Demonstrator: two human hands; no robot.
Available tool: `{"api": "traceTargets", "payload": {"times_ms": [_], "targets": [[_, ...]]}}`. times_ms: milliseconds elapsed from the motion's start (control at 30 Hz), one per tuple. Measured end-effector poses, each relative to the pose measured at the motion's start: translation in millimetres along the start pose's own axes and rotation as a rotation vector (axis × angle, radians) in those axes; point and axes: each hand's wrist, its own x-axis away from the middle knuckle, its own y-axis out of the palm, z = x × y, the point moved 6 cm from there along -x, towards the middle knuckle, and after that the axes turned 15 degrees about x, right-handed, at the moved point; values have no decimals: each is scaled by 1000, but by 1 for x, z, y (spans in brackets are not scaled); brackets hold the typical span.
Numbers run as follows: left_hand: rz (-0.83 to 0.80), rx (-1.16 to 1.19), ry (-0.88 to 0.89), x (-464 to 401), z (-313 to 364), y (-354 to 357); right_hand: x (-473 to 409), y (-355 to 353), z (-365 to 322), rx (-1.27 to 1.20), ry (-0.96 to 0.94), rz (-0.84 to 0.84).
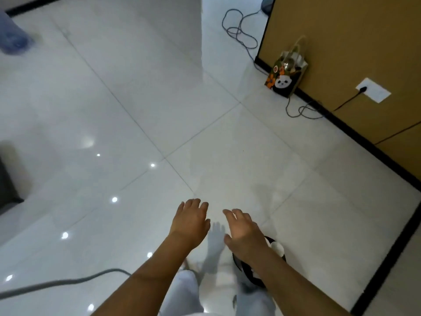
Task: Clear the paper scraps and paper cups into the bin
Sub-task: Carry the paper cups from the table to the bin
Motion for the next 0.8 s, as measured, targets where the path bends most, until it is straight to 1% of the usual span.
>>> {"api": "traceTargets", "payload": {"times_ms": [67,233,400,500,600,800], "targets": [[19,36,-41,15,-42,-32,-17,-19,-47,20,-20,-17],[144,130,-183,51,-144,-115,-62,-70,-166,90,-107,14],[288,217,-291,77,-214,-184,-106,-123,-260,189,-255,50],[362,271,-356,84,-250,-219,-135,-151,-304,214,-328,67],[403,297,-422,81,-283,-249,-167,-175,-337,204,-385,62],[456,344,-558,37,-351,-314,-263,-227,-391,238,-491,41]]}}
